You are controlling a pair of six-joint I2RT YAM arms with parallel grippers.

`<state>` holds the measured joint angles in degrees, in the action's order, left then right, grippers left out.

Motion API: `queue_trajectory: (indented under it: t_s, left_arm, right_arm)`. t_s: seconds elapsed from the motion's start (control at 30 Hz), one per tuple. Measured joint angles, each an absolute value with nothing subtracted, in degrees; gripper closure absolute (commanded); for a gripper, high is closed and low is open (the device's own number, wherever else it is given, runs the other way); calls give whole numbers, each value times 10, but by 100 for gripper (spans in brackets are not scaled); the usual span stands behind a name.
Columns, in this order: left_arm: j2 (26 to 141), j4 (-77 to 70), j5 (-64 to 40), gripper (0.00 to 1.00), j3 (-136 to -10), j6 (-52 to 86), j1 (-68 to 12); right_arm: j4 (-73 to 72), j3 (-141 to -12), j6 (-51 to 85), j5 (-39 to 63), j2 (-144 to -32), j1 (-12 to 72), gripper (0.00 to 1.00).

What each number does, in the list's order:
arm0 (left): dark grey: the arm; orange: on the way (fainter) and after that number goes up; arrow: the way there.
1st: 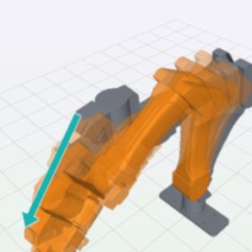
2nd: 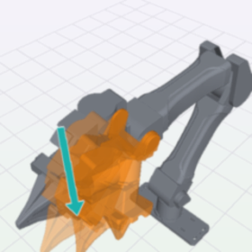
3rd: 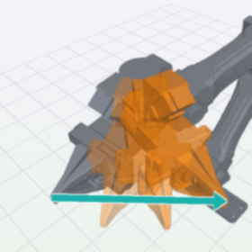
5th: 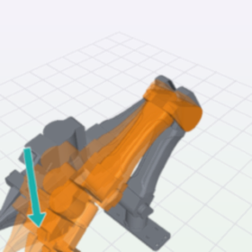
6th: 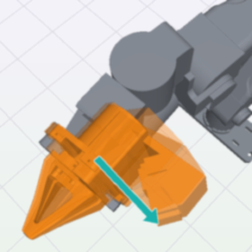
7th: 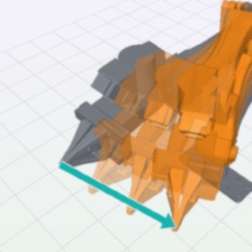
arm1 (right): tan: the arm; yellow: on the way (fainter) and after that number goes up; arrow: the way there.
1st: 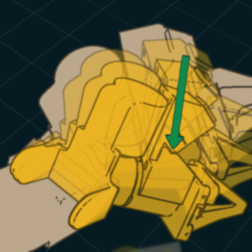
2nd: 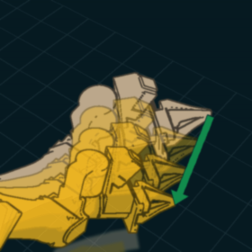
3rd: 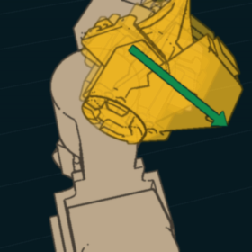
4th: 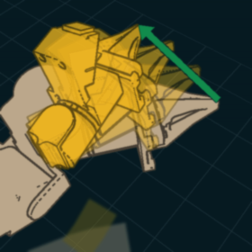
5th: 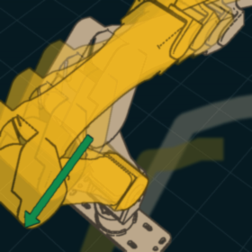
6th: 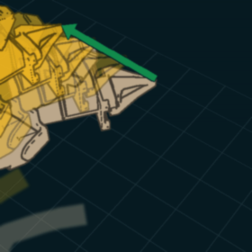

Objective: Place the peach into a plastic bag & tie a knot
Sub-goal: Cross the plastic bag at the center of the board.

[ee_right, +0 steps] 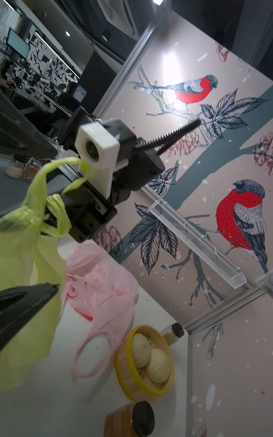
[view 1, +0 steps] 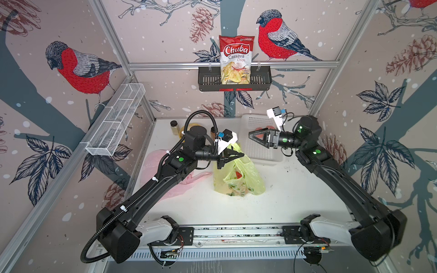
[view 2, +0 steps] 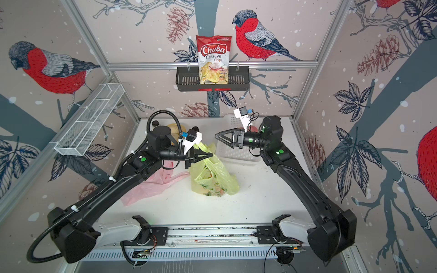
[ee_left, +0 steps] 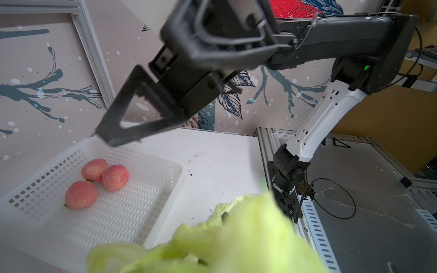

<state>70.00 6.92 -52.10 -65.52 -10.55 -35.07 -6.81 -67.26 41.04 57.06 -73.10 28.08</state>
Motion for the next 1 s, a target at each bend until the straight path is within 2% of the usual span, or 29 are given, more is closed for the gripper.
queue_trajectory:
  t_s: [0.13,0.23,0.47,0.6,0.77,0.9,1.0]
  left_arm:
    - [704,78,-526,100,-658,-113,-353]
    - [704,85,-526,100,-658,-116,-354]
    - [704,94,-524,100,-660,-120,-354]
    - [706,95,-525,100,-660,-121,-354]
    - [710,95,-524,100,-661,-120,-354]
    - [709,92,-524,100,-661,-120,-354]
    - [709,90,-522,99,-660,-118,-354]
  right_arm:
    - [-51,-695,407,586,-787,328,14]
    - [-71,-689,415,603,-794,346,19]
    - [-108,-655,448,621,-777,349,53]
    - [-121,-642,451,623,-756,349,63]
    - [-137,-639,454,624,-737,349,88]
    - [-141,-642,455,625,-732,349,100]
    - [-139,-644,453,624,-729,347,100]
